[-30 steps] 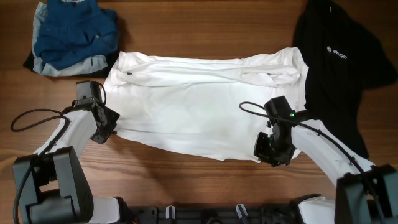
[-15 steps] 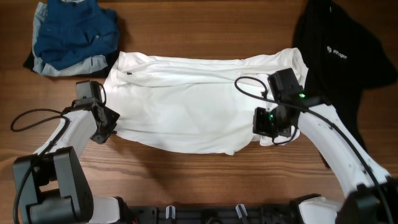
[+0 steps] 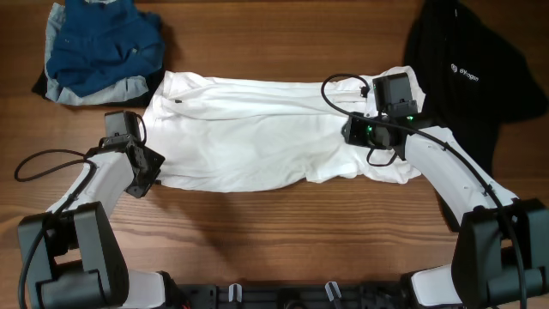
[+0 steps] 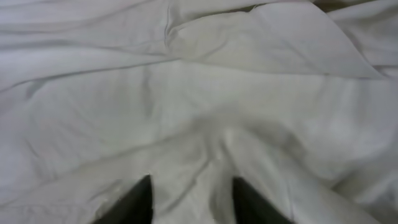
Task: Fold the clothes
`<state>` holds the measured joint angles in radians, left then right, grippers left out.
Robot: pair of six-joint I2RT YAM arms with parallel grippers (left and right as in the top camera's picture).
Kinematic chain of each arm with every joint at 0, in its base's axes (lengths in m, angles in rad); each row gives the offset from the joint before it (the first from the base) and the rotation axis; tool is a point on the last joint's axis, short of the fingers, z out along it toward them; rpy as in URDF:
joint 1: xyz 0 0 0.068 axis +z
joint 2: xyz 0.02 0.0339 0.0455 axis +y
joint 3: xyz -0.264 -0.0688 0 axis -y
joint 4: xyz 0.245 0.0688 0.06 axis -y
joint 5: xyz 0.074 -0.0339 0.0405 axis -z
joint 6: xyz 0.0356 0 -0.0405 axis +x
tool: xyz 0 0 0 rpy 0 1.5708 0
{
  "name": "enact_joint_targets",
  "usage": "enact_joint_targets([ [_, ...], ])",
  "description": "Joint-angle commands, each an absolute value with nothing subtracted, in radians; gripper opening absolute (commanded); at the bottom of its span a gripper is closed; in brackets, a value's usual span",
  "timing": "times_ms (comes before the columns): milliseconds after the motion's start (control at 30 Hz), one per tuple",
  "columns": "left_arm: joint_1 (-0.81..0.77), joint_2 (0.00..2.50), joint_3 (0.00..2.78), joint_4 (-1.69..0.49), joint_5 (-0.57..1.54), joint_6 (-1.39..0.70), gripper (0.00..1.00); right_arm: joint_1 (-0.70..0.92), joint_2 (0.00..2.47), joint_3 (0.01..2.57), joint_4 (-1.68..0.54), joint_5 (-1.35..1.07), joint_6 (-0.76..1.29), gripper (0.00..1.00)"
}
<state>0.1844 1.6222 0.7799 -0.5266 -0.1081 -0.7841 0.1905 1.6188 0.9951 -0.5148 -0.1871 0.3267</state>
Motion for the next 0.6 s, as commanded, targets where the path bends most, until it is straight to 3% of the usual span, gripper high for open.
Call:
enact_joint_targets([
  [0,0.193,1.689,0.739,-0.521,-0.133,-0.789,0.04,0.189,1.625,1.013,-0.552,-0.186,0.313,0.65],
  [267,0.193,1.689,0.739,-0.515,-0.133,-0.789,0.04,0.207,1.568,1.01,-0.717,-0.207,0.287,0.56],
  [567,0.193,1.689,0.739,-0.511,-0.133,-0.789,0.04,0.282,1.572,0.923,-0.648,-0.123,0.292,0.53],
])
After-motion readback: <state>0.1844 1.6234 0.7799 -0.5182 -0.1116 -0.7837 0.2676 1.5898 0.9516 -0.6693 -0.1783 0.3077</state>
